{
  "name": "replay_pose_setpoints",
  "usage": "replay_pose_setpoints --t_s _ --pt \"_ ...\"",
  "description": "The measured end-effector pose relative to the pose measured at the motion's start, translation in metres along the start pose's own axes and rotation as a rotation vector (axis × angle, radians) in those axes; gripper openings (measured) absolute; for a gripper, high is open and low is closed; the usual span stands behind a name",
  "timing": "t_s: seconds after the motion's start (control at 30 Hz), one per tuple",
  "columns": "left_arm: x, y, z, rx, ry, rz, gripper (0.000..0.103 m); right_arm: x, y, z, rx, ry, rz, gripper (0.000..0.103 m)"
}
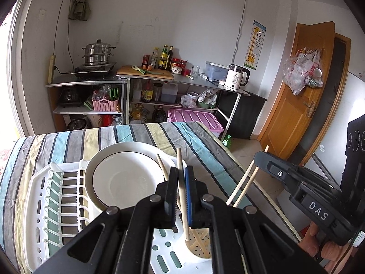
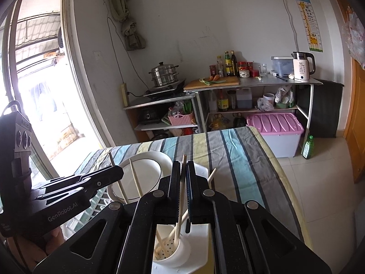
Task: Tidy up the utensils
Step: 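Drop the left tool's chopstick into the white cup while the right tool releases its own, then move the left tool back to the chopsticks while the right tool returns too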
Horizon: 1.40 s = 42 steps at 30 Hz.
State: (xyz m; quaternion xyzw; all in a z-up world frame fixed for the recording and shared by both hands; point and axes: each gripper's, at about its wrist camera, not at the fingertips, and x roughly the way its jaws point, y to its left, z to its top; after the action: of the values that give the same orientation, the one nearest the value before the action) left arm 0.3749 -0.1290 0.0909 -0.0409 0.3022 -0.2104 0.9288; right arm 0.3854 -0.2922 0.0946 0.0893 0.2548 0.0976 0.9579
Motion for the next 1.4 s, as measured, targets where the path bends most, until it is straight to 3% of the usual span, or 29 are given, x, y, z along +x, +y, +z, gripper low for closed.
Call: replay_pose_setpoints --t_s 0.17,0.23,0.3,0.57,0.87,1.17,1.4 --pt "-0.001 0.001 0.000 0.007 0.010 0.006 0.009 0.001 -0.004 0.003 0.003 0.023 -0.009 0.008" --pt "-0.002 0.001 -0.003 0.004 0.015 0.000 0.022 0.000 -0.004 0.002 0.004 0.027 -0.006 0.020" --pt "-0.006 0.002 -0.005 0.003 0.012 -0.004 0.027 -0.004 -0.004 0.002 0.007 0.022 0.001 0.028" --pt "-0.039 0.008 -0.027 0.014 0.010 -0.002 0.027 -0.037 -0.003 -0.009 0.026 0.012 0.000 0.028" --pt "-0.092 0.009 -0.078 0.073 0.038 0.017 0.027 -0.093 0.009 -0.053 0.019 0.028 0.021 0.029" --pt "-0.117 0.016 -0.138 0.082 0.120 0.033 0.027 -0.123 0.021 -0.109 0.041 0.104 0.055 0.029" --pt "-0.125 0.017 -0.165 0.079 0.155 0.030 0.027 -0.131 0.017 -0.142 0.076 0.169 0.054 0.028"
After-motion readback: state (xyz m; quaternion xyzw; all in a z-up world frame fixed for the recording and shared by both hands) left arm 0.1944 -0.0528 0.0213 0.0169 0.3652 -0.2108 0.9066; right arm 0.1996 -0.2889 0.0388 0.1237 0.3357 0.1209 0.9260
